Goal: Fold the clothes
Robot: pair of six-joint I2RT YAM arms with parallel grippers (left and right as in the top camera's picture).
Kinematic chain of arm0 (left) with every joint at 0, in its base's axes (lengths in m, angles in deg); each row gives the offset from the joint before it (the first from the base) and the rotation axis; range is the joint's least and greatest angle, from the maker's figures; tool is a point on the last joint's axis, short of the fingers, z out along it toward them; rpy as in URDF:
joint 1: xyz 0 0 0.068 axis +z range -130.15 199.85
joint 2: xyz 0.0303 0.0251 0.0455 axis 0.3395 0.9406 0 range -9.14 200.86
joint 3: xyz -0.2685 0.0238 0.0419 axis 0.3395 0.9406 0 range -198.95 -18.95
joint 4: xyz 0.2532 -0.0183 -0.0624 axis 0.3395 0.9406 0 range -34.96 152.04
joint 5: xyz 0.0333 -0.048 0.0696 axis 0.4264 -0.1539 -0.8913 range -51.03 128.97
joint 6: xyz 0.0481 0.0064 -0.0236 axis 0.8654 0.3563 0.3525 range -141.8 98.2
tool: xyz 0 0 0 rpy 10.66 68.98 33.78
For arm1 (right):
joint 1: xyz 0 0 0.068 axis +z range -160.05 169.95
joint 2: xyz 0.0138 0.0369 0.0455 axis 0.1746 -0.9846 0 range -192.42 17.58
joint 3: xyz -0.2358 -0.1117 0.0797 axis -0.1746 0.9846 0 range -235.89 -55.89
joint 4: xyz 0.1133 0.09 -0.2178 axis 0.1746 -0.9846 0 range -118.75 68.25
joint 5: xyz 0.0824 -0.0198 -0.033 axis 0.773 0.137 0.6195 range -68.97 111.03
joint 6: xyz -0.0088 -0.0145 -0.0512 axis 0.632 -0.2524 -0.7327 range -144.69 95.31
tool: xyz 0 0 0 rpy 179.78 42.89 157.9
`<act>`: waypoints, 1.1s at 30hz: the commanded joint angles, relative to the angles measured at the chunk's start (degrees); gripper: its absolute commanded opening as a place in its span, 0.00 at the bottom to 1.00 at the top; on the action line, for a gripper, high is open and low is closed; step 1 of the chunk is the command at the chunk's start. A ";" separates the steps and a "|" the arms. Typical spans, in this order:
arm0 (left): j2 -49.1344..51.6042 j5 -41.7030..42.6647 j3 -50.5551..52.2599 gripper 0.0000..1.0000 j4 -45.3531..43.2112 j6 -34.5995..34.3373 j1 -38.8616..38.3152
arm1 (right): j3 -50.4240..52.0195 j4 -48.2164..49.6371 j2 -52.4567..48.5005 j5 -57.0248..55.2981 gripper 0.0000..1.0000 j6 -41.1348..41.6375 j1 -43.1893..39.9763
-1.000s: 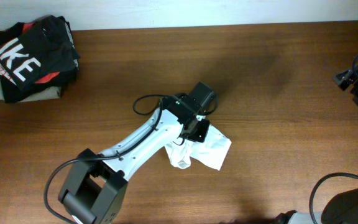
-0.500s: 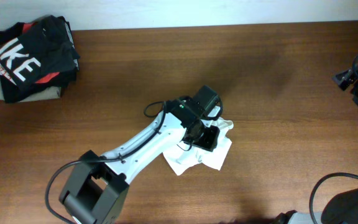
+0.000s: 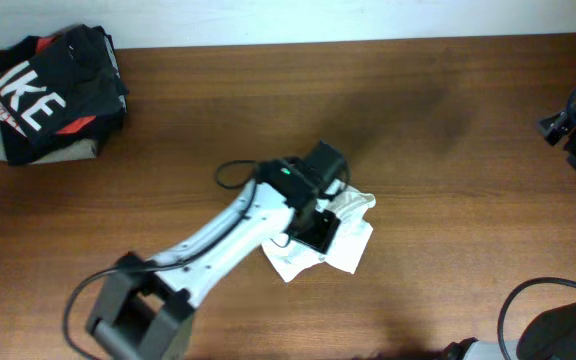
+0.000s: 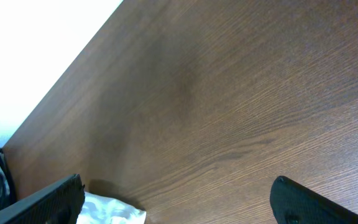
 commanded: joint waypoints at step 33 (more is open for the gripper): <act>10.38 -6.43 -4.07 0.49 -10.25 11.23 -4.28 | -0.68 0.04 -0.09 -0.28 0.99 -0.44 -0.07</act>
